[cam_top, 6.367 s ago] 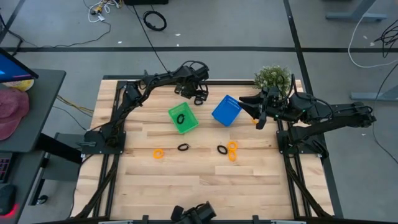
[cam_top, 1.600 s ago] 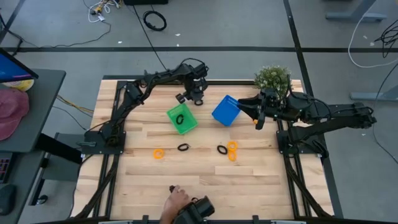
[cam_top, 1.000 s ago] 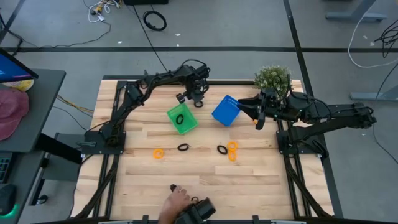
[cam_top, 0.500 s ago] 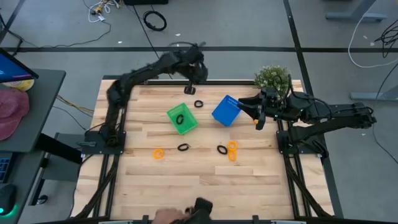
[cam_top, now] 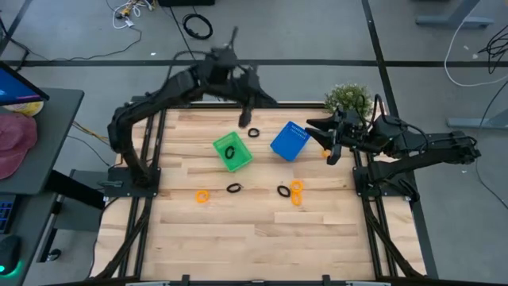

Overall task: Sort spring keychains
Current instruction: Put the black spring keychain into the green bin

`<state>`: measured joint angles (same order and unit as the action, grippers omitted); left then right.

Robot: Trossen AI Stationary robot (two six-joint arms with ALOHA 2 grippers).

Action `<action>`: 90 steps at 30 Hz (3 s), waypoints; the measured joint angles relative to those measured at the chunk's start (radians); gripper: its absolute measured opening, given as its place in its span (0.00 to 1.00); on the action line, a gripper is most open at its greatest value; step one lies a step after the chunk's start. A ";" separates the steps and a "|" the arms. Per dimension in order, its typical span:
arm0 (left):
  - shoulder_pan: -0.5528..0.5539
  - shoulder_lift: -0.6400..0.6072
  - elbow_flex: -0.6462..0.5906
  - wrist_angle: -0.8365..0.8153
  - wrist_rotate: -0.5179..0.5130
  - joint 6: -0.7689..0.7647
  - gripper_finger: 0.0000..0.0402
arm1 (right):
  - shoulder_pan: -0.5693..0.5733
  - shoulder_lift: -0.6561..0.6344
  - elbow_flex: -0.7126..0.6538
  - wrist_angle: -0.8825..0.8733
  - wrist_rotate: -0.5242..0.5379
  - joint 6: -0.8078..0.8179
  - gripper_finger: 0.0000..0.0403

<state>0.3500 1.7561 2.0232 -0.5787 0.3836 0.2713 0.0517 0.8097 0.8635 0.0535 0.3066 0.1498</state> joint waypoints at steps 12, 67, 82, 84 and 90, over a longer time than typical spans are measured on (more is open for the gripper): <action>-0.249 0.024 -0.002 -0.153 -0.351 -0.099 0.00 | 0.000 0.000 0.000 -0.006 0.000 -0.020 0.35; -0.455 -0.173 -0.616 -0.511 -0.540 -1.849 0.40 | 0.000 -0.020 0.000 -0.122 -0.001 -0.080 0.35; -0.388 -0.172 -0.807 -0.424 -0.457 -1.828 0.67 | -0.001 -0.020 0.000 -0.105 0.000 -0.079 0.35; -0.389 -0.172 -0.846 -0.339 -0.448 -1.831 0.66 | -0.001 -0.020 0.000 -0.104 0.000 -0.079 0.35; -0.400 -0.172 -0.980 -0.134 -0.421 -1.889 0.66 | -0.001 -0.020 0.000 -0.099 0.000 -0.079 0.35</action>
<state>-0.0498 1.5841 1.0434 -0.7128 -0.0375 -1.6176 0.0509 0.7898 0.8635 -0.0456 0.3065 0.0703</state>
